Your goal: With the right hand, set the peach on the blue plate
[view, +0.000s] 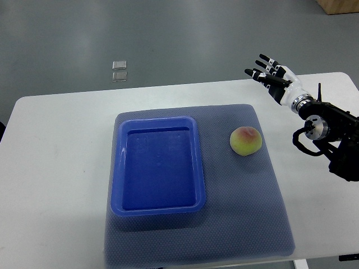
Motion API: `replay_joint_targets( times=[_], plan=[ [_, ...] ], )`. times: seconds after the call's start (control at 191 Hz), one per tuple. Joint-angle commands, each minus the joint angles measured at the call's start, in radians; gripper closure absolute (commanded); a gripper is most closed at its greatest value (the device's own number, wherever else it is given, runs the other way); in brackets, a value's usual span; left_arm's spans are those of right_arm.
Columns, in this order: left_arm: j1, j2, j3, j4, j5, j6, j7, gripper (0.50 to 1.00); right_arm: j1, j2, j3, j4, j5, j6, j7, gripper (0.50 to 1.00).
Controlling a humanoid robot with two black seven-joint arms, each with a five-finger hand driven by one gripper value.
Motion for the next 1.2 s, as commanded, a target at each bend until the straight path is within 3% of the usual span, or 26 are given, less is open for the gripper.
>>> replay_joint_targets(
  times=[0.0, 0.569, 1.024, 1.123, 1.175, 1.181, 1.196],
  plan=[
    [0.000, 0.000, 0.000, 0.000, 0.000, 0.000, -0.001, 0.500, 0.000, 0.001, -0.001, 0.000, 0.000, 0.003, -0.002, 0.572],
    [0.000, 0.000, 0.001, 0.001, 0.000, 0.001, 0.000, 0.500, 0.006, -0.013, -0.003, 0.000, -0.011, 0.024, -0.003, 0.572],
    [-0.002, 0.000, 0.001, 0.001, 0.000, 0.001, 0.000, 0.500, 0.055, -0.047, -0.021, 0.006, -0.163, 0.153, -0.006, 0.574],
    [0.000, 0.000, 0.001, 0.001, 0.000, 0.001, 0.000, 0.500, 0.095, -0.078, -0.023, 0.021, -0.366, 0.227, -0.005, 0.574],
    [0.000, 0.000, 0.001, 0.001, 0.000, 0.001, 0.000, 0.500, 0.095, -0.078, -0.023, 0.021, -0.367, 0.227, -0.005, 0.574],
    [-0.001, 0.000, 0.001, 0.001, 0.000, 0.001, 0.000, 0.500, 0.112, -0.099, -0.026, 0.044, -0.452, 0.277, -0.005, 0.576],
    [-0.002, 0.000, 0.001, 0.001, 0.000, 0.001, 0.000, 0.500, 0.117, -0.107, -0.026, 0.049, -0.472, 0.290, -0.005, 0.576]
  ],
)
